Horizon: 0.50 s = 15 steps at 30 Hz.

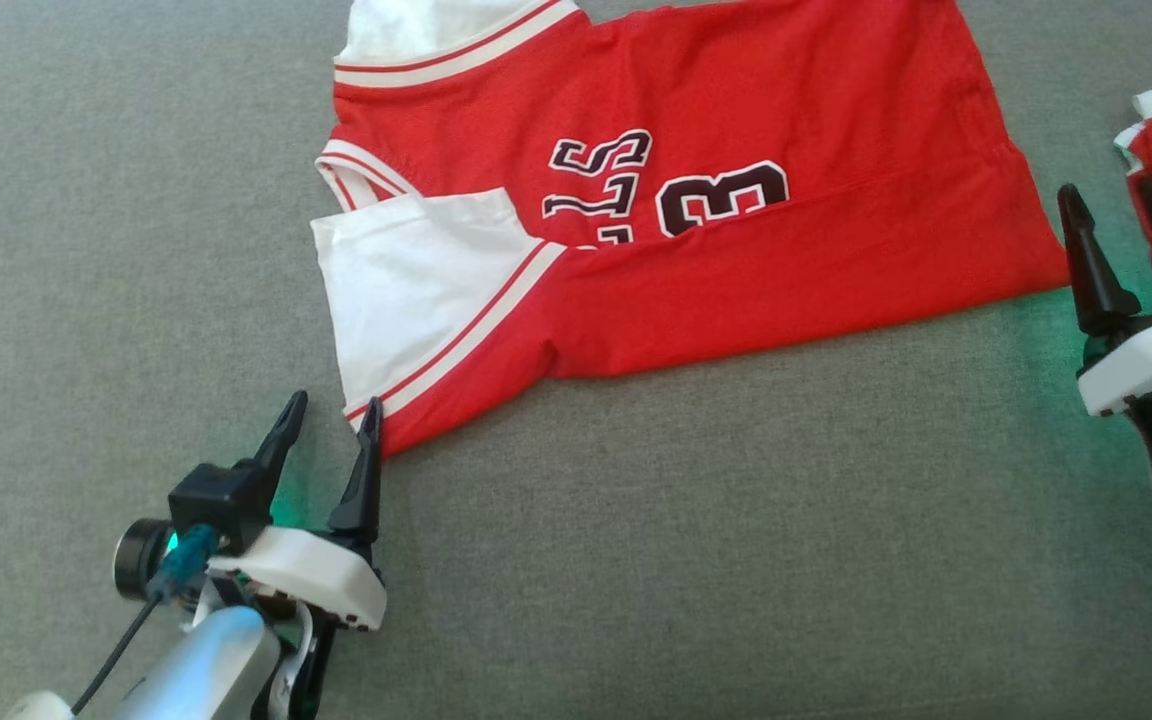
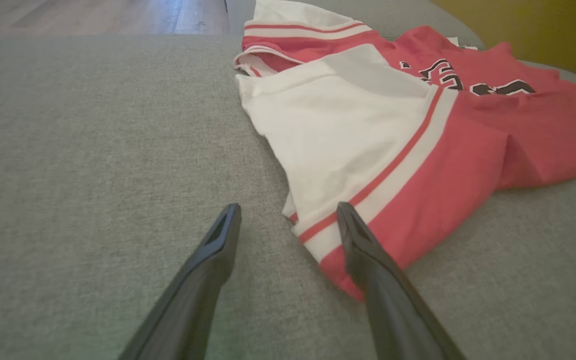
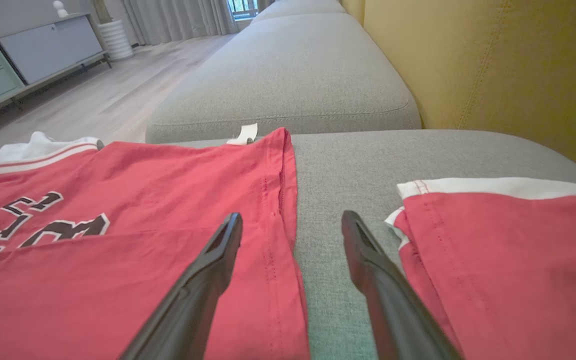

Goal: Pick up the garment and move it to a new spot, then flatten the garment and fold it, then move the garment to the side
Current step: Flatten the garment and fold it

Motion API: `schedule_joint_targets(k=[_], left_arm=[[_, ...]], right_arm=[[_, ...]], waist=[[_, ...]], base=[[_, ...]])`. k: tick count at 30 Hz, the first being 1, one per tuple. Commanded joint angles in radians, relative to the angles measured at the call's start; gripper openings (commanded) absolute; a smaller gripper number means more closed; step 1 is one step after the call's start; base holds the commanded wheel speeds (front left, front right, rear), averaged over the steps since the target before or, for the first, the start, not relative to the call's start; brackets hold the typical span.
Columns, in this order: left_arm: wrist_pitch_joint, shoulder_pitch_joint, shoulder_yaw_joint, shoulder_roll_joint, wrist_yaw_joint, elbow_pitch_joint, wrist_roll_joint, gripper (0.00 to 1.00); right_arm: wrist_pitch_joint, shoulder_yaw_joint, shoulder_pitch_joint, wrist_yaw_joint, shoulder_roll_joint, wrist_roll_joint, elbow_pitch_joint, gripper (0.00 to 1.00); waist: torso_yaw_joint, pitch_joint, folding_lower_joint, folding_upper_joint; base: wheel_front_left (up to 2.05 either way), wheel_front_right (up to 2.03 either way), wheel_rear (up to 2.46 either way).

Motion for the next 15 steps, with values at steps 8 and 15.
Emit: schedule_joint_targets(k=[8,15], left_arm=[[-0.007,0.034,0.039,0.026,0.028,-0.085,-0.015,1.0],[0.045,0.074,0.016,0.03,0.065,-0.099,-0.018,1.0]], right_arm=[[-0.014,-0.021,0.025,-0.001,-0.009,-0.026,-0.034,1.0],[-0.014,-0.026,0.026,-0.001,0.005,-0.035,-0.033,1.0]], waist=[[-0.012,0.003,0.0001,0.0],[-0.015,0.004,0.0001,0.0]], base=[[0.0,0.0,0.0],[0.0,0.0,0.0]])
